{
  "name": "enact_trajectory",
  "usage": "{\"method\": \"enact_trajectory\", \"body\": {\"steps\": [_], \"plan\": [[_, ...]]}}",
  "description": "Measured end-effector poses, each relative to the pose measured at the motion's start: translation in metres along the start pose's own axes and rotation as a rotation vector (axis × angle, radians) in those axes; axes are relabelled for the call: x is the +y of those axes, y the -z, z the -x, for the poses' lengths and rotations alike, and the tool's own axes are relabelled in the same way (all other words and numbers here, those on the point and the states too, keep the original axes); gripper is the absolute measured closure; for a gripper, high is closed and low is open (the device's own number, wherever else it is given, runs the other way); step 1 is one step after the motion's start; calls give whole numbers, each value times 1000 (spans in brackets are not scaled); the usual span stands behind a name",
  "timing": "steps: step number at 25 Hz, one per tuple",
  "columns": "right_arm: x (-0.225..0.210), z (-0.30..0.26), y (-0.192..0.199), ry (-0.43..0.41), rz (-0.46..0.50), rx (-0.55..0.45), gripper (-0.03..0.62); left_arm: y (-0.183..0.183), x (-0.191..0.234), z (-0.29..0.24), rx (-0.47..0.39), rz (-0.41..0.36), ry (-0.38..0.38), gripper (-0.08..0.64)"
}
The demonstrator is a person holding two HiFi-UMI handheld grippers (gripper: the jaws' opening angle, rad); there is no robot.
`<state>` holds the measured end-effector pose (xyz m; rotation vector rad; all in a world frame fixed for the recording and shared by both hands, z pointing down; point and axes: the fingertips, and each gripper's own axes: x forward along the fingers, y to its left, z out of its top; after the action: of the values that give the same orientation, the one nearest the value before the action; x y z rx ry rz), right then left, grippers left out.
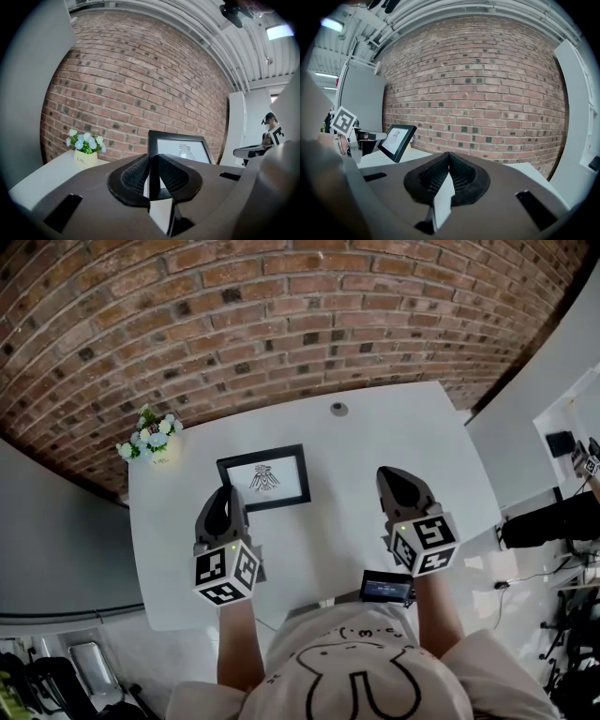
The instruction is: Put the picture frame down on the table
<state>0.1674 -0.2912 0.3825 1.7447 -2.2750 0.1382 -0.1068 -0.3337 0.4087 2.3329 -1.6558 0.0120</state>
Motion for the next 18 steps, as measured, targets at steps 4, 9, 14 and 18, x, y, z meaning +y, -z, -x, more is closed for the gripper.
{"method": "enact_trajectory", "body": {"steps": [4,9,14,18], "plan": [[-8,-8,-4,-29,20,-7,575,5,-1,-2,-2,11,-35,489],[-24,-20,-1,-64,34,-1,575,12,-8,-11,3,19,-72,489],[-37,-32,14,-106,26,30,575,26,-18,-18,34,24,-103,489],[-52,-39,25,-124,6,47,575,42,-28,-28,75,20,-120,489]]}}
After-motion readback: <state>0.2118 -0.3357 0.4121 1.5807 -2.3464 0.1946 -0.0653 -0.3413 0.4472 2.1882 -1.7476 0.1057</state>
